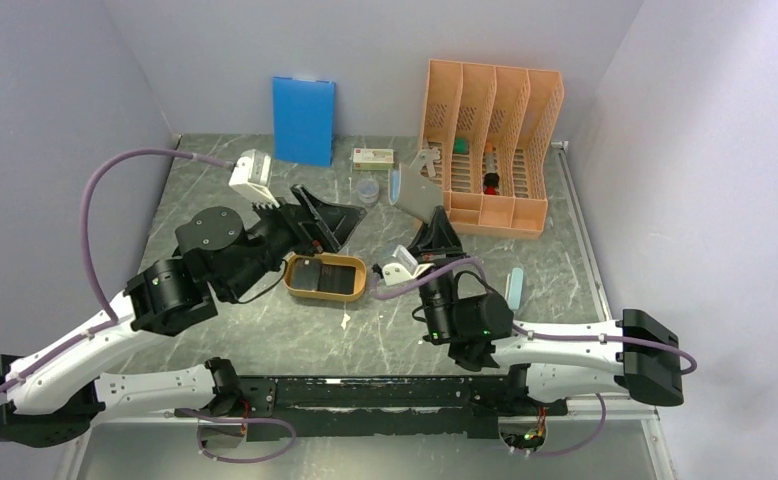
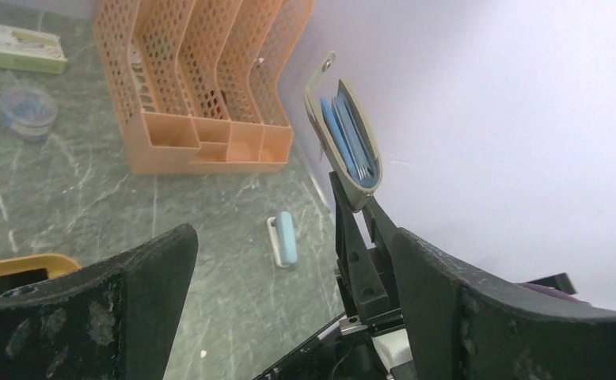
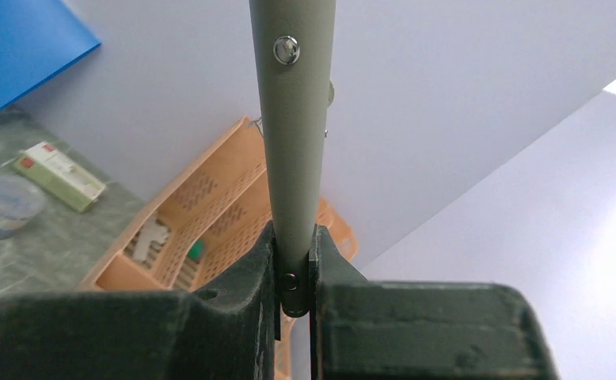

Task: Put the credit cards into the card holder
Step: Close the card holder.

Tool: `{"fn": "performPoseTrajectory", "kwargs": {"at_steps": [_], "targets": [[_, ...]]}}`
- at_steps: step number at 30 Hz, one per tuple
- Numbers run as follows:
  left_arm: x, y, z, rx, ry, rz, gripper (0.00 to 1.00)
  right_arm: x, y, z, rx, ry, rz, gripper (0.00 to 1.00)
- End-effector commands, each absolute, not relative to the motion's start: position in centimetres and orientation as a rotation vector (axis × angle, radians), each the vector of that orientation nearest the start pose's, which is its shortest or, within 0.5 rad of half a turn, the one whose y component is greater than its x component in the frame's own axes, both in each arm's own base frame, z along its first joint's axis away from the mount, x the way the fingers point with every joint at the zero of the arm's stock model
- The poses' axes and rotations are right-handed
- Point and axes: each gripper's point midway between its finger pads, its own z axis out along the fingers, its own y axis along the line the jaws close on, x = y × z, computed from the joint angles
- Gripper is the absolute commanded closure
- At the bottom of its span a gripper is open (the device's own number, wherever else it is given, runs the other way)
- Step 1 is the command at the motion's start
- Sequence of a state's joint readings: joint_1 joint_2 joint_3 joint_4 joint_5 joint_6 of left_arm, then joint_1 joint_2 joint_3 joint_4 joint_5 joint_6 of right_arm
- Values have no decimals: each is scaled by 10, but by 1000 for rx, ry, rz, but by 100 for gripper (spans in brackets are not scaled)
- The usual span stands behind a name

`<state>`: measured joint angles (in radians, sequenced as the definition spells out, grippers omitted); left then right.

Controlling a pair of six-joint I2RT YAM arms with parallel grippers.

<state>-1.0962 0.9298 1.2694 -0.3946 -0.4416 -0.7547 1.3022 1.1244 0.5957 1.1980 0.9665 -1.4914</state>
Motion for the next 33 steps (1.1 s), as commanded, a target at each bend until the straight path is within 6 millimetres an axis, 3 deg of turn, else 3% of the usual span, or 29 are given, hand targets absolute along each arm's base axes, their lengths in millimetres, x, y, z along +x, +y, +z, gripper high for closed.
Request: {"fn": "performPoseTrajectory", "kwargs": {"at_steps": [1,5,12,20,25,33], "targets": [[179,-264,445,-13,1625,-1148,3,212,192,400,-614,881,-672,100],[173,-276,441,39,1590,-1214,3,206,199,398,-623,866,-670,100],[160,-295,461,125,1445,-1366,3,204,206,398,-628,865,-670,100],[178,-317,442,139,1501,-1283,4,204,206,401,-610,890,-653,100],[195,-324,427,103,1547,-1202,12,204,208,401,-609,905,-642,100],[208,-313,431,-20,1491,-1178,34,202,210,404,-597,906,-627,100]]}}
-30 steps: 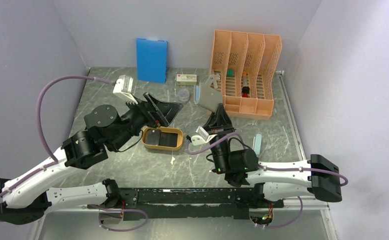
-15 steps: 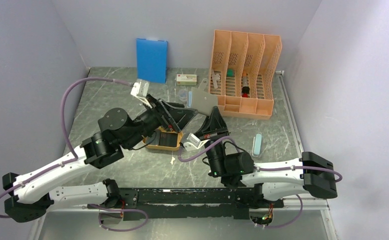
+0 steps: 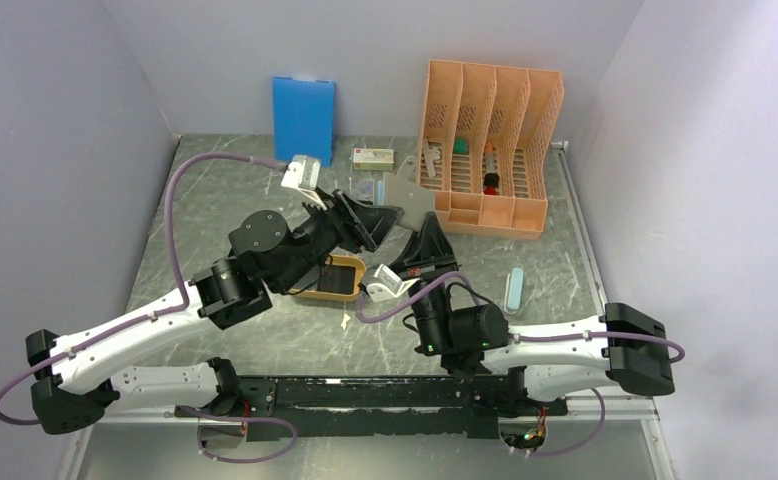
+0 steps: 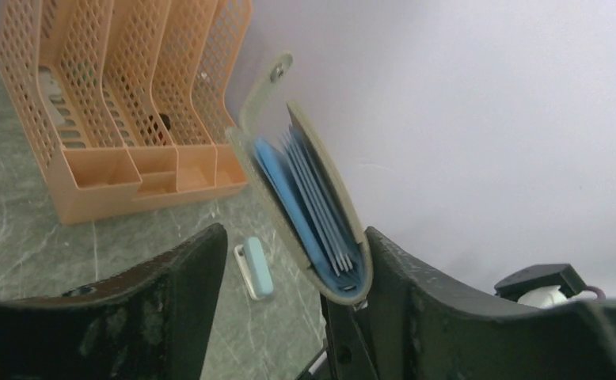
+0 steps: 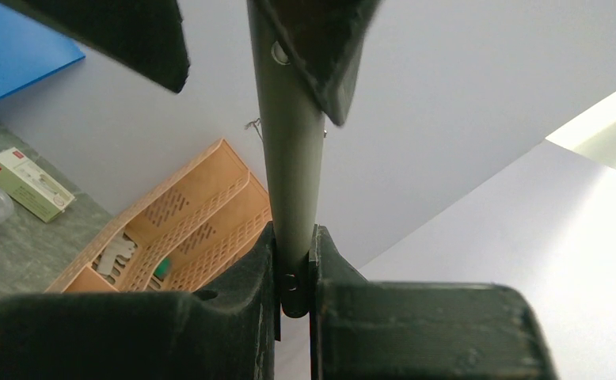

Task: Put the credit cards into the card holder
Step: Close the card holder.

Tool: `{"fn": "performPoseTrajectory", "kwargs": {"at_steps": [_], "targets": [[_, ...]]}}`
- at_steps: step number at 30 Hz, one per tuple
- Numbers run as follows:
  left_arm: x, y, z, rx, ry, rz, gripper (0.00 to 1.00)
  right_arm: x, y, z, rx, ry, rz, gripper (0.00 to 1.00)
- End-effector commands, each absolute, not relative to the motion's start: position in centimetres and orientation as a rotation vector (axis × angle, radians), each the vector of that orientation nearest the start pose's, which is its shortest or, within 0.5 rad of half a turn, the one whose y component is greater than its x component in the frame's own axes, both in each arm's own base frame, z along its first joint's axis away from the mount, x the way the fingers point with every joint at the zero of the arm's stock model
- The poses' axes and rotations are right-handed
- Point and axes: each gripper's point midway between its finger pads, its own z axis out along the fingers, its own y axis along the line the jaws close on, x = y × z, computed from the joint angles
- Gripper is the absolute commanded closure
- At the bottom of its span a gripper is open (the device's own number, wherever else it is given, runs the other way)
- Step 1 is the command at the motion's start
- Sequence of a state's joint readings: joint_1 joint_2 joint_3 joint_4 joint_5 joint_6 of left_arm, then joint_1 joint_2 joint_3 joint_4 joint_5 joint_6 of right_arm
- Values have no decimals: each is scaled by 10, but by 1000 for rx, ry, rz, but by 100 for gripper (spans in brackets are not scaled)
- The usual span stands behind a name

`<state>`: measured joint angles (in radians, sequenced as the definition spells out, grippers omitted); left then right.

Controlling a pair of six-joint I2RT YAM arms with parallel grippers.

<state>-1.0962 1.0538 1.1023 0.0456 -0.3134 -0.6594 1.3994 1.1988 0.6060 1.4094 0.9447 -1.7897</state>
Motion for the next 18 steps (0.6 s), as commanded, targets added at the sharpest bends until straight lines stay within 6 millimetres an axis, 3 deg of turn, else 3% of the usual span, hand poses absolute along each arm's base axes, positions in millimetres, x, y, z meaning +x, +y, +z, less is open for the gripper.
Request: {"fn": "performPoseTrajectory", "kwargs": {"at_steps": [1,12,18], "targets": [[209,-312,431,-27,1487,-1176,38,202,211,404,-598,909,-626,100],[217,-320,424,-73,1522,-1170,63,198,219,406,-594,912,-622,100],[219,-324,420,-82,1540,-1167,64,195,222,406,-594,910,-630,100]]}}
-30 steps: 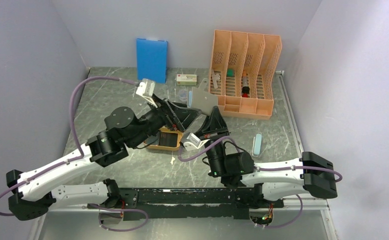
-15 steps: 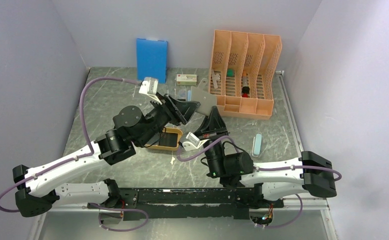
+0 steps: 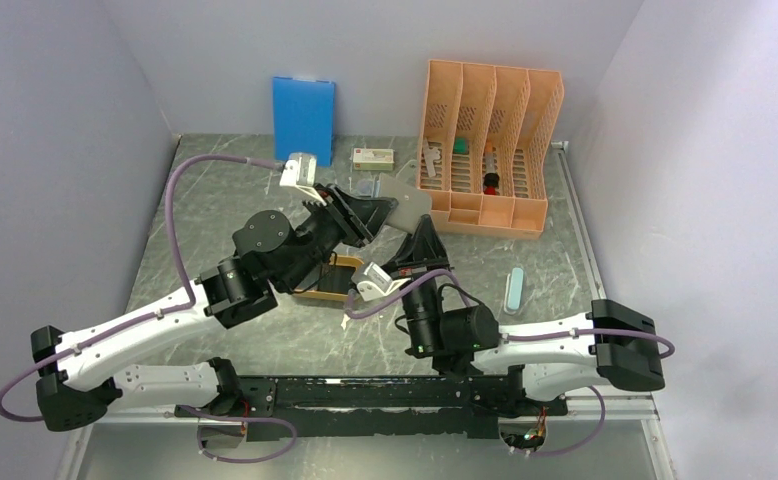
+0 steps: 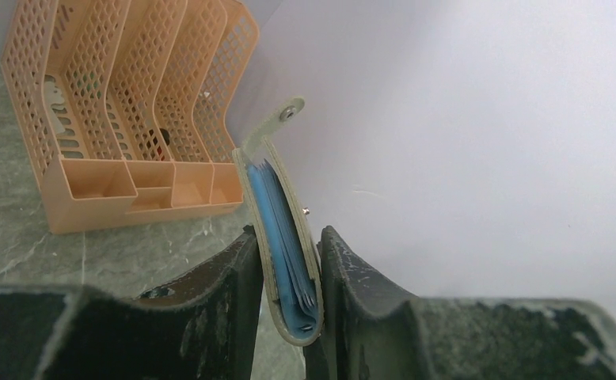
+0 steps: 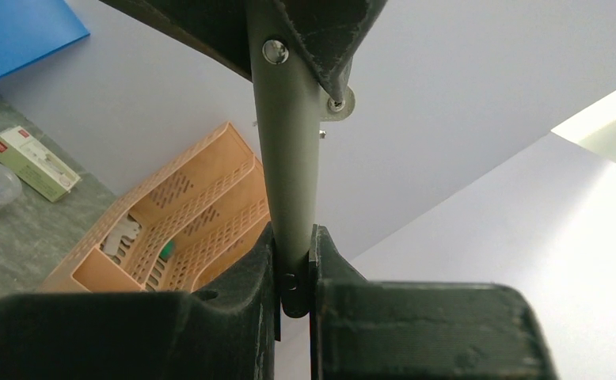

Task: Put the credit cards into the card holder
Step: Close the card holder.

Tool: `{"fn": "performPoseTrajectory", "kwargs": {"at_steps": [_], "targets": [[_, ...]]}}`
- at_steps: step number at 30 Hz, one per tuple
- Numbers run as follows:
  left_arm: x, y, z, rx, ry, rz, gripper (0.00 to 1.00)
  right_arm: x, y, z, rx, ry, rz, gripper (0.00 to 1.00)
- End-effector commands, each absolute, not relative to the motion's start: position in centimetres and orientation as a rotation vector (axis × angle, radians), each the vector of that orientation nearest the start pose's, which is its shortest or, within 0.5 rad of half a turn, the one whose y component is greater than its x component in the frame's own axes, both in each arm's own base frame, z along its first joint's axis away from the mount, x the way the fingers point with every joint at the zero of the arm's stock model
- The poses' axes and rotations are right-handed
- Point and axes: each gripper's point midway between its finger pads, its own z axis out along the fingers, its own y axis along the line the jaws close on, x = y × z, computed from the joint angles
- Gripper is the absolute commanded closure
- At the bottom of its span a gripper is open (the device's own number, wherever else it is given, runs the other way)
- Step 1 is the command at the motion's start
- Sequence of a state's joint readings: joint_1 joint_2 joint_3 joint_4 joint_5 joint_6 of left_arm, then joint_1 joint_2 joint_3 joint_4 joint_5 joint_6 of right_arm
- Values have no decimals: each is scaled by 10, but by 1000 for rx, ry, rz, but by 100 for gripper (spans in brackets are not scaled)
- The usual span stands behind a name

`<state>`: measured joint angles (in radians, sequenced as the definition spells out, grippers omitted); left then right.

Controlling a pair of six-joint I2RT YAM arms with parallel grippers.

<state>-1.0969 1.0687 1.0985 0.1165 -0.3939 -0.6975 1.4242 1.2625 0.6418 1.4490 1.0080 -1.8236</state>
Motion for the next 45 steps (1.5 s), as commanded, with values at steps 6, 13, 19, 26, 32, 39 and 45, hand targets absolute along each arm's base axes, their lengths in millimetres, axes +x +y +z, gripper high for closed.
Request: {"fn": "performPoseTrajectory", "kwargs": {"at_steps": [6,13,19,26,32,39,45], "targets": [[221,-324,416,-94,1546,-1163,58,192,225,406,-591,905,-635,100],[221,-326,412,-100,1565,-1166,65,189,225,409,-574,905,-633,100],[222,-322,409,-129,1569,-1164,70,189,221,407,-571,918,-627,100],[217,-317,408,-130,1559,-1191,52,190,216,408,-553,937,-620,100],[215,-313,401,-140,1570,-1189,56,190,213,409,-538,945,-624,100],[210,-309,408,-133,1549,-1214,52,190,215,408,-543,945,-626,100],[207,-304,409,-135,1553,-1218,44,192,216,407,-543,948,-631,100]]}}
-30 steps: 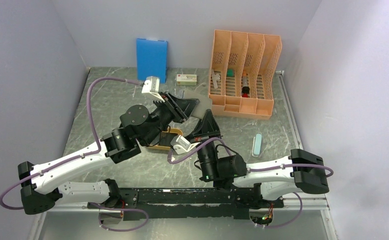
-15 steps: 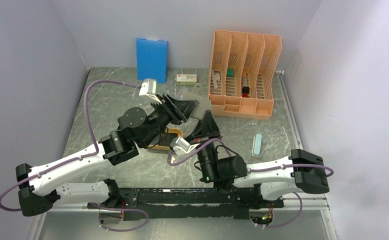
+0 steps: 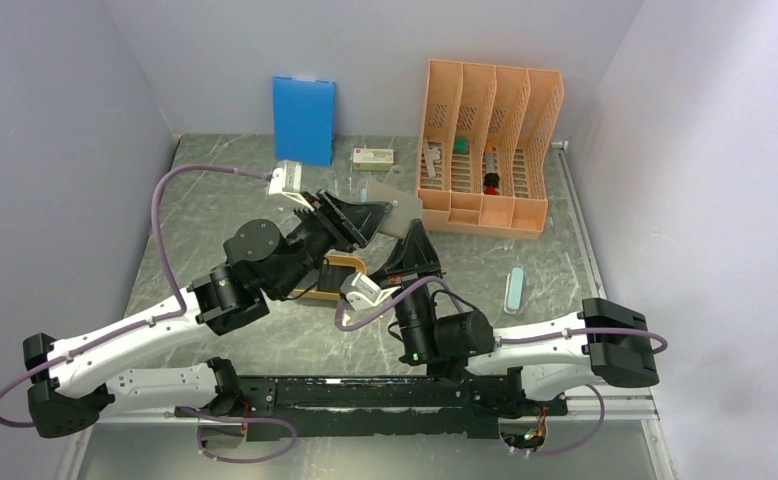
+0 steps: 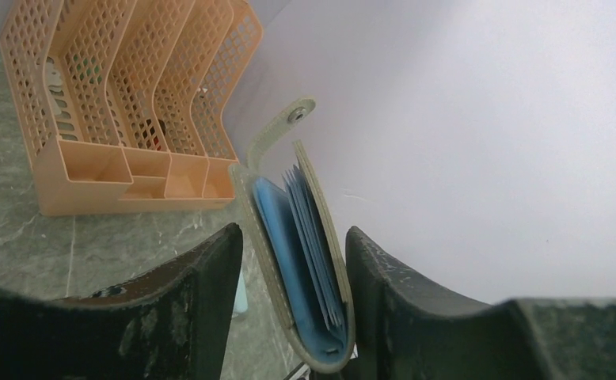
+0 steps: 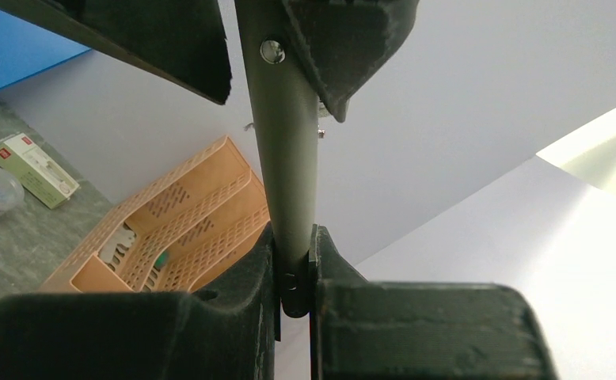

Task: Put the credit cards into the card holder
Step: Close the card holder.

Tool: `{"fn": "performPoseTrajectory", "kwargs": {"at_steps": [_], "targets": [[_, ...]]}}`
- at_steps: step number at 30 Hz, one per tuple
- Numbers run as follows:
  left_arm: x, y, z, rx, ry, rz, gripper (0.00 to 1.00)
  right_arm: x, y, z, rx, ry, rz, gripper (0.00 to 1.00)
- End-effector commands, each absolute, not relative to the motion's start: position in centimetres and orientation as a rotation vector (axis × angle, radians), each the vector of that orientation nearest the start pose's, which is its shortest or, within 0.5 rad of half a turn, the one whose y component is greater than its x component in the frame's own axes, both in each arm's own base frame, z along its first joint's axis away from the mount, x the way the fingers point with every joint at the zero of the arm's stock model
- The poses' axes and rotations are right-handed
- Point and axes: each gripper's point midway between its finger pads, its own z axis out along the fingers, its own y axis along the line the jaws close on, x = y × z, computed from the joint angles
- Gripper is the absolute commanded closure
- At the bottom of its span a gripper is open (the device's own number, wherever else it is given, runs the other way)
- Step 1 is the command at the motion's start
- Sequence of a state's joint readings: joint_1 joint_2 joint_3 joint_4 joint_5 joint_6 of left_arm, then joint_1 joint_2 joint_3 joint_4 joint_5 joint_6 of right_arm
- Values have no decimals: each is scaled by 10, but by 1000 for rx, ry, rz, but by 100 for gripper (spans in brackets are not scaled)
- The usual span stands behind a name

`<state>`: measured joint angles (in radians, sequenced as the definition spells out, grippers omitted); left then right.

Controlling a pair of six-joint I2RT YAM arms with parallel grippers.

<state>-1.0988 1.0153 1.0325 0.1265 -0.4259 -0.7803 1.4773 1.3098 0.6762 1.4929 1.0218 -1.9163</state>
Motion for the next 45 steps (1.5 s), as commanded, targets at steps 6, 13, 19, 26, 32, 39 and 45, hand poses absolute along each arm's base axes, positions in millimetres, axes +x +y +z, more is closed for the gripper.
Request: {"fn": "performPoseTrajectory", "kwargs": {"at_steps": [6,13,19,26,32,39,45], "targets": [[209,-302,404,-137,1563,-1194,49,193,218,407,-543,947,-638,100],[211,-309,405,-126,1558,-1201,59,193,220,406,-536,950,-642,100],[212,-309,401,-122,1564,-1188,94,193,214,408,-508,971,-625,100],[223,-281,392,-175,1618,-1016,95,197,242,358,-800,1166,-521,30],[223,-240,398,-146,1650,-838,95,159,273,333,-949,1423,153,0],[172,-234,399,174,1669,-964,95,138,266,404,-642,1451,751,6],[119,-235,415,371,1604,-1212,95,120,255,464,-614,1379,905,19]]}}
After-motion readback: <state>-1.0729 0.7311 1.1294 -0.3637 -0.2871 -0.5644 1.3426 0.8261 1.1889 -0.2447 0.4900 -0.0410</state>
